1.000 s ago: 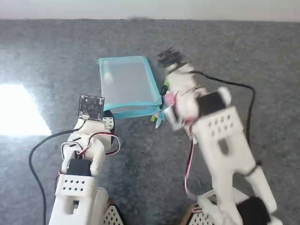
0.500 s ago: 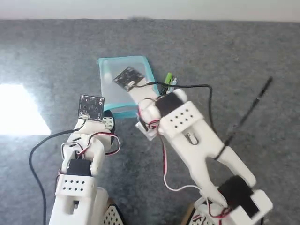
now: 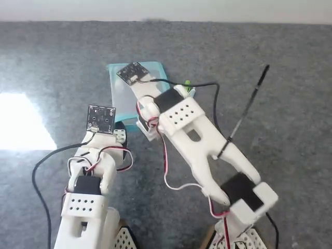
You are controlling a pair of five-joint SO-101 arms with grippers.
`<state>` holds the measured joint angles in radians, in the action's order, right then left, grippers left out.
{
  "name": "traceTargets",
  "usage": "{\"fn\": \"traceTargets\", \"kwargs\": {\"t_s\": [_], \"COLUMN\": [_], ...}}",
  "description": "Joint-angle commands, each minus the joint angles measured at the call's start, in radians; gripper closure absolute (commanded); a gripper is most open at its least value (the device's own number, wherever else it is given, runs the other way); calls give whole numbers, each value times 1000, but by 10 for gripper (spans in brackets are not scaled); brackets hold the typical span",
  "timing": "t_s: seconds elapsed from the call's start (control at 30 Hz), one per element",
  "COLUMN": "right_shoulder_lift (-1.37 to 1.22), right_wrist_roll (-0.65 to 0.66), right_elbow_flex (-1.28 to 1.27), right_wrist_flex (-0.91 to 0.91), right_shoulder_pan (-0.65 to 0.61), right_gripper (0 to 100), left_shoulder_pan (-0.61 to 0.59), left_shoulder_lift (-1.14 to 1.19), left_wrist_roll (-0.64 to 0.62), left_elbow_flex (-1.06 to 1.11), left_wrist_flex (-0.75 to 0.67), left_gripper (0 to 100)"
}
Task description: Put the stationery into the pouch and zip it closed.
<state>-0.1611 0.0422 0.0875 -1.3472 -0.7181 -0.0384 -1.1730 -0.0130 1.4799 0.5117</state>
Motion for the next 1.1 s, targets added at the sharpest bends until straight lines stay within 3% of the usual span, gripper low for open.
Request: {"fn": "traceTargets", "kwargs": {"t_s": [0.0, 0.3, 0.5, 0.6, 0.9, 1.07], "right_shoulder_lift": [-28, -136, -136, -136, -111, 4], "right_wrist_roll": [-38, -57, -57, -31, 14, 132], "right_elbow_flex": [141, 330, 336, 364, 634, 718], "right_wrist_flex": [2, -10, -18, -25, -228, -417], "right_shoulder_pan": [18, 53, 50, 50, 61, 70], "right_gripper": [991, 972, 725, 653, 664, 664], "left_shoulder_pan": [3, 5, 5, 5, 3, 3], "left_shoulder_lift": [-3, -3, -3, -3, 2, 2], "left_wrist_roll": [8, 8, 8, 8, 8, 8], "left_elbow_flex": [-5, -5, -5, -5, -5, -5], "left_wrist_flex": [-31, -29, -31, -31, -31, -31], "left_gripper": [988, 988, 988, 988, 988, 988]}}
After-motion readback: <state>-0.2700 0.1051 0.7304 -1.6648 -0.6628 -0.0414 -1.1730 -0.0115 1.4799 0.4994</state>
